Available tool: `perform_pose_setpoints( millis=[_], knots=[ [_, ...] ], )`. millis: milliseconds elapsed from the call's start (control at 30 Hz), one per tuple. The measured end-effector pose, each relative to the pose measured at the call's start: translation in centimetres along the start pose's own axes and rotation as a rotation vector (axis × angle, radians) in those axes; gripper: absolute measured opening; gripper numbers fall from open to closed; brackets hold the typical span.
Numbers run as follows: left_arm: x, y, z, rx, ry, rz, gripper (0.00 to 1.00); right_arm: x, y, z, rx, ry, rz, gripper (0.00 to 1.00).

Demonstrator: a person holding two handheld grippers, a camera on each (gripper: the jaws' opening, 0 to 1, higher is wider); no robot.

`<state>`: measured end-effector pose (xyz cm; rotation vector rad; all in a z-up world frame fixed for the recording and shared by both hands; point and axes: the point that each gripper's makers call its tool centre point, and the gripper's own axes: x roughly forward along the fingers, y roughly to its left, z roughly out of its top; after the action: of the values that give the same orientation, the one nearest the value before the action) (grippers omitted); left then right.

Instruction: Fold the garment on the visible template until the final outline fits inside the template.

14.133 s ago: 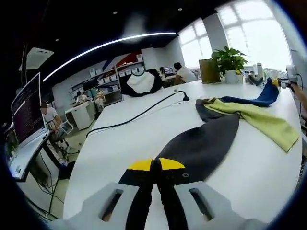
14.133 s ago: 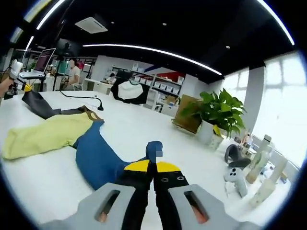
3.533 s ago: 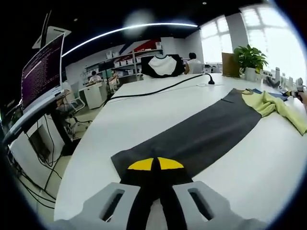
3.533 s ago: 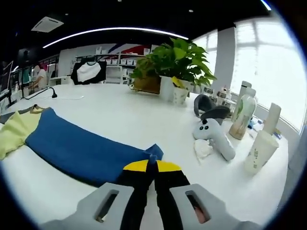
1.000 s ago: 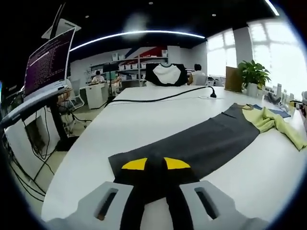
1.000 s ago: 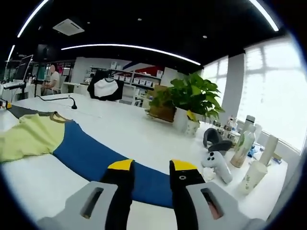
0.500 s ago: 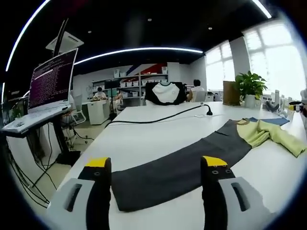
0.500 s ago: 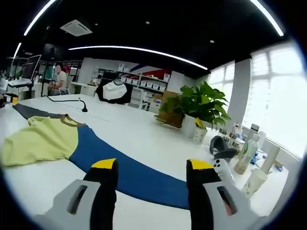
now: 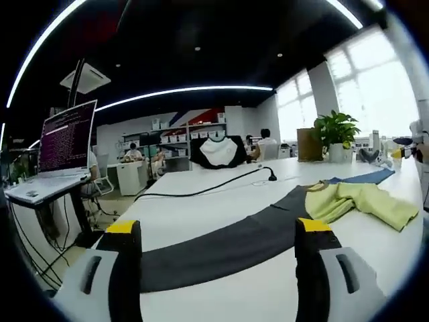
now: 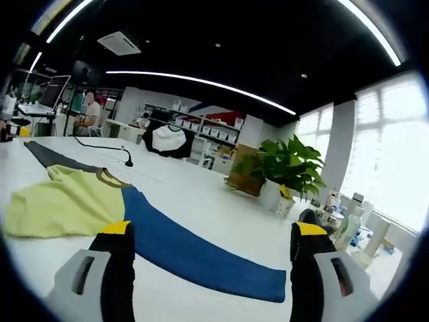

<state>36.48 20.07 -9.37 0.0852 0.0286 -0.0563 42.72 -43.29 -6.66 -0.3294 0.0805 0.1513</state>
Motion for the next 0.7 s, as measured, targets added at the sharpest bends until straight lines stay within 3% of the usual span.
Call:
perform_pose_setpoints(
  millis=[100, 133, 333, 700],
  knots=[
    [-0.4, -1.1, -0.1, 0.012, 0.016, -0.041, 1.00, -0.5, 0.6, 0.7, 0.011, -0.027, 0.012, 0.99],
    [-0.6, -1.1, -0.2, 0.005, 0.007, -0.026, 1.00, -0.7, 0.8, 0.7, 0.014, -0.026, 0.011, 0.99],
    [-1.5, -1.9, -0.8, -0.077, -0.002, -0.054, 1.00, -1.8, 2.4, 1.5, 0.034, -0.027, 0.033, 0.99],
    [-2.5, -4.9, 0.8, -0.077, -0.031, -0.130, 1.00, -3.5, 6.9, 2.1, 0.057, -0.029, 0.147, 0.99]
  ],
)
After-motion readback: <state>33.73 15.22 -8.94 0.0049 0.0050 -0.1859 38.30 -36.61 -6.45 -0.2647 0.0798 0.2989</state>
